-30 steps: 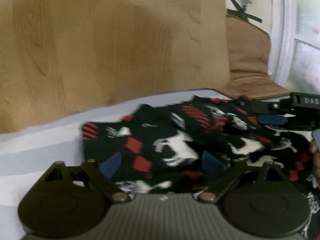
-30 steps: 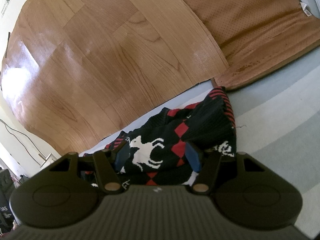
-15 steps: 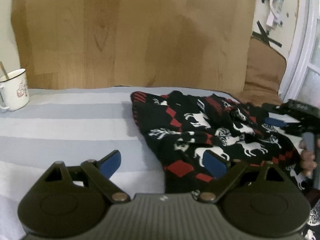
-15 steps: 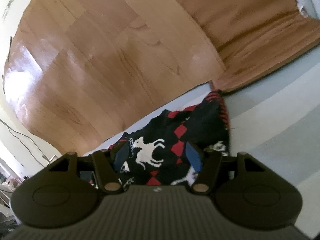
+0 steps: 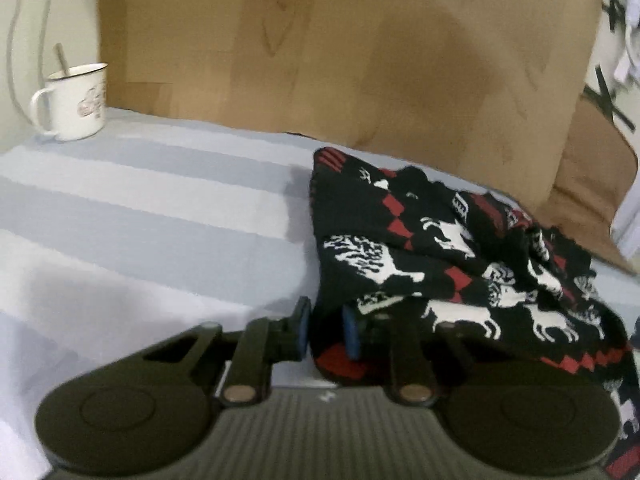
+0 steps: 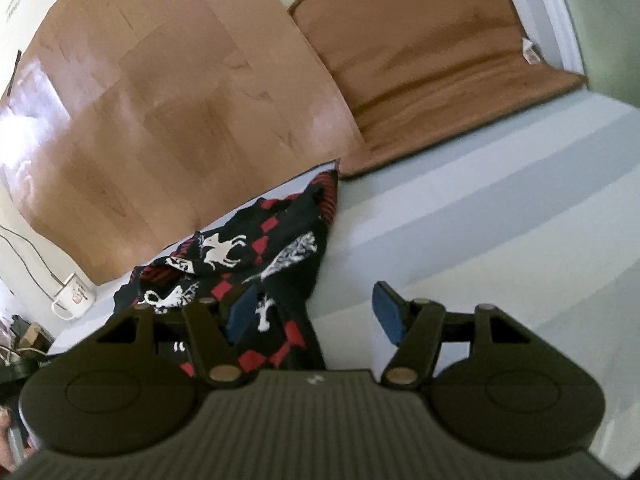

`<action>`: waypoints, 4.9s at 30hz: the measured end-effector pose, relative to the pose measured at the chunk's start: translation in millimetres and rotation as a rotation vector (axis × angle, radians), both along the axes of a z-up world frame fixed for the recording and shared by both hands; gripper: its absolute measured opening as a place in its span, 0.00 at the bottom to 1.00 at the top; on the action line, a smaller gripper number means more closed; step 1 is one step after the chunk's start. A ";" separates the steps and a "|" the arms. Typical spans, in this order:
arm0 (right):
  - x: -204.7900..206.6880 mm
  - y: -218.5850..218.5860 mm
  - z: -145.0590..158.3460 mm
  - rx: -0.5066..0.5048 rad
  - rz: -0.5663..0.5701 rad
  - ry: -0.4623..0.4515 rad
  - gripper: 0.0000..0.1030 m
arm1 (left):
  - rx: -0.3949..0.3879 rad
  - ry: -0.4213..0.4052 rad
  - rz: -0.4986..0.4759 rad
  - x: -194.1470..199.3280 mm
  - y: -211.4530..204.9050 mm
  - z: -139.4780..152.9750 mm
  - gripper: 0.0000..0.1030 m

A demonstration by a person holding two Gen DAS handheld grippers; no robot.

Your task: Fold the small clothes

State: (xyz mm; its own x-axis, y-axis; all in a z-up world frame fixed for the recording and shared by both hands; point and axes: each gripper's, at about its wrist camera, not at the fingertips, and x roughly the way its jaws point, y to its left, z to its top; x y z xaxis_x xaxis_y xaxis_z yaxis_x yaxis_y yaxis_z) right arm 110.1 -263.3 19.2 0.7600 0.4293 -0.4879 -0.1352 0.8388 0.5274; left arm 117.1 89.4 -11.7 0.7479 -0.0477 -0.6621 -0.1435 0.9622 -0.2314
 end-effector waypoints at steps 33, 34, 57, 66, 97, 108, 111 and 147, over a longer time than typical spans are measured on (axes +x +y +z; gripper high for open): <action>-89.7 -3.5 7.4 -0.105 0.116 -0.048 0.50 | -0.083 0.056 -0.209 -180.5 1.2 12.1 0.69; -93.1 -4.5 7.1 -0.100 0.114 -0.053 0.50 | -0.065 0.057 -0.209 -182.3 -3.9 10.9 0.65; -180.0 -44.9 -1.0 -0.057 0.258 0.079 0.50 | -0.078 0.112 -0.242 -225.8 -15.0 16.9 0.76; -200.0 -49.9 -11.2 0.046 0.329 0.147 0.50 | -0.012 0.147 -0.289 -231.3 -22.5 20.2 0.11; -28.5 -38.7 25.0 0.082 0.113 0.011 0.61 | -0.206 0.041 -0.091 -57.9 32.4 56.4 0.76; -64.3 -30.6 -10.6 0.149 0.191 0.138 0.47 | -0.181 0.129 -0.177 -61.1 7.3 19.0 0.55; -69.6 -10.0 -6.2 -0.024 0.216 0.088 0.14 | -0.017 0.116 -0.175 -67.9 -4.4 19.8 0.23; 241.6 132.8 4.8 -0.226 0.495 0.132 0.71 | 0.076 0.137 -0.218 204.4 6.4 6.3 0.84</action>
State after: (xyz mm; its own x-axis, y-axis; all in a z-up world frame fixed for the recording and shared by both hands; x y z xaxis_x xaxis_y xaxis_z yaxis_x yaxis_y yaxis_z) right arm 351.8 -130.5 24.0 0.4211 0.5930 -0.6863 -0.4865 0.7863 0.3809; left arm 321.5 95.8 -5.5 0.6283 -0.1437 -0.7646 0.0438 0.9878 -0.1496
